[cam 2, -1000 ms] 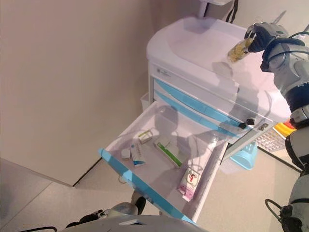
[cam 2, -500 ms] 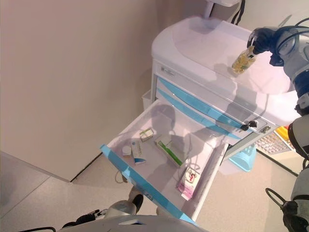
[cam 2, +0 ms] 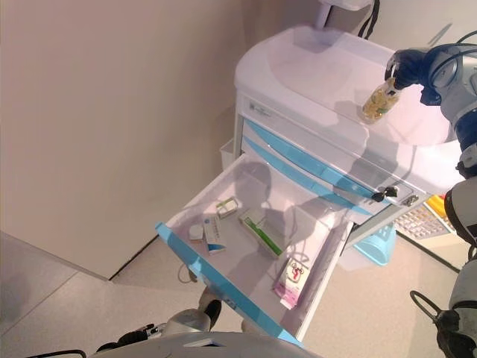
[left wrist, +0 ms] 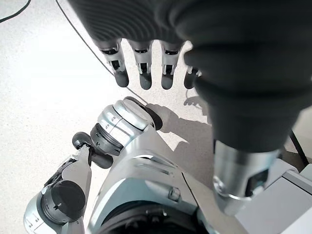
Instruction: Open the drawer and pick up the medicine
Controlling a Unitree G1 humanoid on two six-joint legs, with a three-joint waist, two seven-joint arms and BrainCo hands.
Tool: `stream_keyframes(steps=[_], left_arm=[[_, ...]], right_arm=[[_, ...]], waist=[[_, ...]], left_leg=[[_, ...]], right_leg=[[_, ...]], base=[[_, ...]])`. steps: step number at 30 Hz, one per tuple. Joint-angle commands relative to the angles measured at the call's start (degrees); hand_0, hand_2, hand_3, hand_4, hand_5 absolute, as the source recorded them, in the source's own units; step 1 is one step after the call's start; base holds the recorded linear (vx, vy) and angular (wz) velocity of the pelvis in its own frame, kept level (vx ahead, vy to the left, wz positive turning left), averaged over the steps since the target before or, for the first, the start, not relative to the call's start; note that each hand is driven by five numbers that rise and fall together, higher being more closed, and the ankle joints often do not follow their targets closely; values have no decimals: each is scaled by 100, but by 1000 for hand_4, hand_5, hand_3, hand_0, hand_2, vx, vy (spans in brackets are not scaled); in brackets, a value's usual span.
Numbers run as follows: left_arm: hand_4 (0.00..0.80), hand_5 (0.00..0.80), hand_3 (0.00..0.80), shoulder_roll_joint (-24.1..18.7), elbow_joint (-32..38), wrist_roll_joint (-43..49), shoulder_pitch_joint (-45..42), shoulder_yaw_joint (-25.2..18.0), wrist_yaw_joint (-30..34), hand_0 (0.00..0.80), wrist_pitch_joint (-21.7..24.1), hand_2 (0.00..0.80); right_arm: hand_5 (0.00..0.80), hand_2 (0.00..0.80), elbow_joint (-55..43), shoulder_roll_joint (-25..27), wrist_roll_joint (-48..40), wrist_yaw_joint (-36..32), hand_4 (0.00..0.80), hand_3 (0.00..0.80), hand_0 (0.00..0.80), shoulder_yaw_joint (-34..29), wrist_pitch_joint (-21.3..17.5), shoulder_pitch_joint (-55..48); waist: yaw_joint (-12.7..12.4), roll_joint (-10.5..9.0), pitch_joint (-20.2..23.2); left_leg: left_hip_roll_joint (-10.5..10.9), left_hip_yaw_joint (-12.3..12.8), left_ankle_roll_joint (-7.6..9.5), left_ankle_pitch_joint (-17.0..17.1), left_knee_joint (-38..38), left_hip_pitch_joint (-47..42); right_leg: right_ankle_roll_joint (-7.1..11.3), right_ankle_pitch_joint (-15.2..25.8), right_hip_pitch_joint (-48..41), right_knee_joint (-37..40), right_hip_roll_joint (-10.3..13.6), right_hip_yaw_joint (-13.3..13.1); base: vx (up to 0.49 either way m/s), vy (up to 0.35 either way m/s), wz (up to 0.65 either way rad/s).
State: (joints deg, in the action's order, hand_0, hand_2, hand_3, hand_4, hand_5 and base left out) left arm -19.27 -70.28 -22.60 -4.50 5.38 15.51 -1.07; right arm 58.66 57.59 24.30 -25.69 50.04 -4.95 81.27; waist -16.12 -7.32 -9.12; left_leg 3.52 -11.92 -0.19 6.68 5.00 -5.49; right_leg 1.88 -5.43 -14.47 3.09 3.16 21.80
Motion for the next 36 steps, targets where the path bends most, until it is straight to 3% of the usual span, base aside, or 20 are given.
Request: stream_keyframes(steps=[1,2,3,4,22,29,34,36], left_arm=[[0,0,0,-207,70,-117,-127,271,40,0,103,0],[0,0,0,-197,75,-120,-129,278,29,0,111,0],[0,0,0,-197,75,-123,-127,282,34,0,113,0],[0,0,0,-201,90,-140,-119,289,37,0,99,0],[0,0,0,-287,536,-334,-213,498,61,0,-113,0],[0,0,0,-336,566,-358,-230,509,96,0,-129,0],[0,0,0,-355,540,-335,-233,484,173,0,-107,0],[0,0,0,-344,516,-300,-241,451,222,0,-102,0]], right_arm=[[800,800,-20,261,83,64,800,800,800,295,-23,444],[740,740,-6,267,86,70,740,740,740,281,-54,441],[552,552,-21,262,87,92,552,552,552,298,-49,438],[0,0,-56,265,69,129,0,0,0,292,-16,424],[0,0,-80,427,-267,620,0,0,0,335,-79,525],[0,0,-217,577,-1463,1159,0,0,0,184,42,714],[0,0,-540,785,-2750,1791,0,0,0,-409,221,607],[0,0,-769,922,-3514,2159,0,0,0,-972,396,372]], waist=[[-106,-105,192],[-104,-105,192],[-99,-102,191],[-87,-95,187],[-81,28,132],[-27,44,145],[98,59,169],[201,90,183]], left_leg=[[261,148,152,-604,0,-160],[263,153,153,-606,0,-154],[265,155,153,-605,0,-150],[264,160,156,-607,0,-151],[271,157,188,-567,0,-132],[256,203,185,-579,0,-132],[235,302,190,-624,0,-169],[216,394,196,-666,-9,-200]], right_leg=[[118,282,475,-487,102,-78],[119,283,479,-481,103,-84],[119,283,486,-480,104,-87],[118,281,494,-488,103,-97],[175,327,531,-509,133,-127],[201,331,539,-514,136,-153],[205,310,557,-547,126,-243],[215,286,585,-605,127,-316]], base=[[-2,5,4],[0,0,0],[0,0,0],[0,0,0],[0,0,0],[-5,-2,0],[-33,-7,-4],[-40,-4,3]])
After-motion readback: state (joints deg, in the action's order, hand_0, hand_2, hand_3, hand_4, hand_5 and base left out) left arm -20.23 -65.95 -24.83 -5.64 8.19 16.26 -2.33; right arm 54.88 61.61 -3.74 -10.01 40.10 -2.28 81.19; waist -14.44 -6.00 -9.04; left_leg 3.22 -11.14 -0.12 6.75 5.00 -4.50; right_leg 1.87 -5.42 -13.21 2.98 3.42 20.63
